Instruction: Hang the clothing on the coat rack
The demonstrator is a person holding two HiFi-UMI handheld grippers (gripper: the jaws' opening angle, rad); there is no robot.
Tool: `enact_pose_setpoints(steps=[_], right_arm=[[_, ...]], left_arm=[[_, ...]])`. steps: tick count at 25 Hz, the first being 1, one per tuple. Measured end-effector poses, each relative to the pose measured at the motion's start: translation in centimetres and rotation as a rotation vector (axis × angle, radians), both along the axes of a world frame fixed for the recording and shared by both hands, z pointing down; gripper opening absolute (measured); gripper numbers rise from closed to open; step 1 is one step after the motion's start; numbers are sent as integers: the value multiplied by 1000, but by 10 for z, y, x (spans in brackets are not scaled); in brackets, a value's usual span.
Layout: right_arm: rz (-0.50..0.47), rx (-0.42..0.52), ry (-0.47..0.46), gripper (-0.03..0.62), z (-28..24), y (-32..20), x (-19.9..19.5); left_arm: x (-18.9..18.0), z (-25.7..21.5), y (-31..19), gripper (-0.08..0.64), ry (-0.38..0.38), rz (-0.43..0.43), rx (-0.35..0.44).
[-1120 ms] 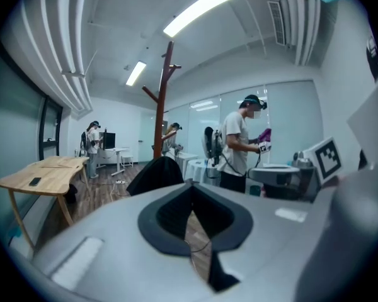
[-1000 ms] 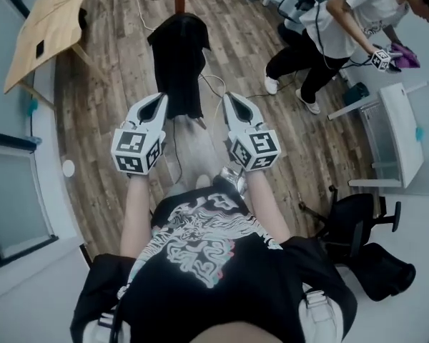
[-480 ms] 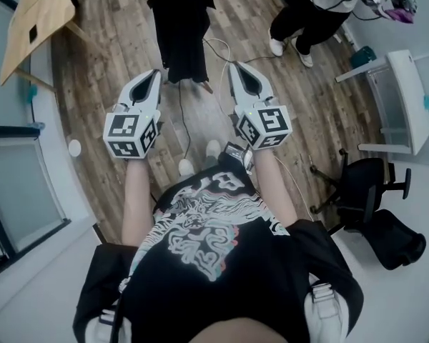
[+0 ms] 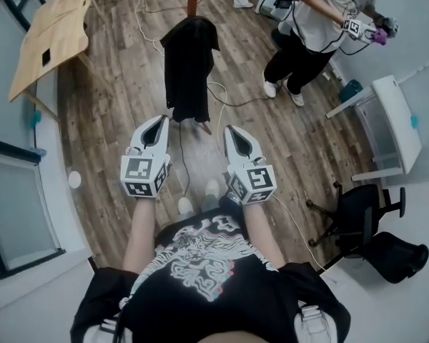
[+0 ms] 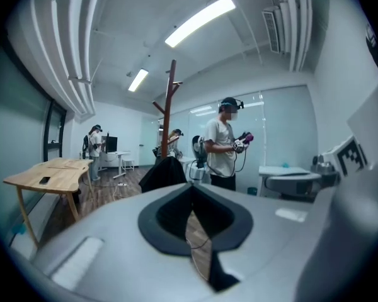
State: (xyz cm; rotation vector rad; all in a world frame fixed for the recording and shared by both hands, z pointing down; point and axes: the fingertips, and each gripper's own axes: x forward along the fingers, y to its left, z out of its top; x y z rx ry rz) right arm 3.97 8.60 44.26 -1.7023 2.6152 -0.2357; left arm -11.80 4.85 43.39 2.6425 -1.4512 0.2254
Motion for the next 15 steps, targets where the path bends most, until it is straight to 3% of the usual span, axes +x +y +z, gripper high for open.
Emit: enact_pose_setpoints(steps=[15], right_arm=[[-126,29,10,-2,-18,24,-13]], left_arm=[[12,-17,42,-11,2,-75,17]])
